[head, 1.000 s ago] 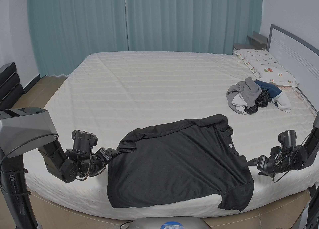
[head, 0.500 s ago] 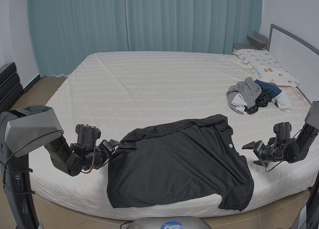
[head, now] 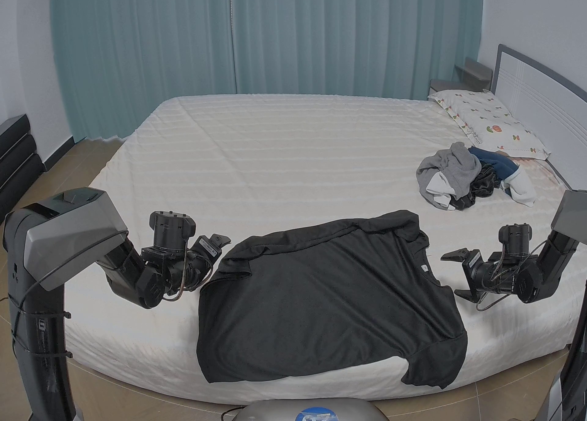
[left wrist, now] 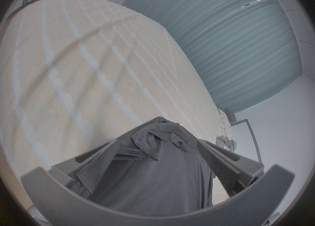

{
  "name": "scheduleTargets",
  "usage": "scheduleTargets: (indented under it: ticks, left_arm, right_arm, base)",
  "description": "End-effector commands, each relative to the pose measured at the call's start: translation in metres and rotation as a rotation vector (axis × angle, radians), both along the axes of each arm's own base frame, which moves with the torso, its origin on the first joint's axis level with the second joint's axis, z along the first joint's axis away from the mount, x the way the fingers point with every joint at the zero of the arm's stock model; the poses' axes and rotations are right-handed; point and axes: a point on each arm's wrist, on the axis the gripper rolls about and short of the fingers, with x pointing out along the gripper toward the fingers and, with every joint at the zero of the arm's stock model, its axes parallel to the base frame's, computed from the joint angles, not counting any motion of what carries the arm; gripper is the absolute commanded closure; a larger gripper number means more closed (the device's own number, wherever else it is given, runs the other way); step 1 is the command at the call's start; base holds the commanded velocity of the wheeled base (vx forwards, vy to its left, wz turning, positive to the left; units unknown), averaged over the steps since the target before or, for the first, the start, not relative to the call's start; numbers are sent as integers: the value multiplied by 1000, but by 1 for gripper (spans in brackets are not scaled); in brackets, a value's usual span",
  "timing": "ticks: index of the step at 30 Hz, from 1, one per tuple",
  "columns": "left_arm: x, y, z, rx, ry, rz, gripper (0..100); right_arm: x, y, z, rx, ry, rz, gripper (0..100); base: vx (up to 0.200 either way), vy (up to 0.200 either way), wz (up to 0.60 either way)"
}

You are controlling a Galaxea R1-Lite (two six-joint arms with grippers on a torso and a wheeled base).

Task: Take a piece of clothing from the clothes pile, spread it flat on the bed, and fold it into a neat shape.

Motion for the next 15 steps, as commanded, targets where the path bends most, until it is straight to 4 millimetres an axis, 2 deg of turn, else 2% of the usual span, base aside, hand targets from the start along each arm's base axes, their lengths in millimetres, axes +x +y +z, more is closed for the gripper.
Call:
scheduleTargets:
  ticks: [1, 5, 15]
  left_arm:
    - [0, -10, -7, 1, 15, -26, 0]
    - [-4, -28, -10, 9, 16, -68, 0]
    - [-8, -45, -18, 42, 57, -115, 0]
  right_arm:
    - [1, -1, -2, 5, -1, 1, 0]
    - [-1, 2, -6, 1, 10, 11, 0]
    - [-2, 6, -7, -3, 17, 16, 0]
  base:
    - [0, 0, 0]
    - [0, 0, 0]
    - [0, 0, 0]
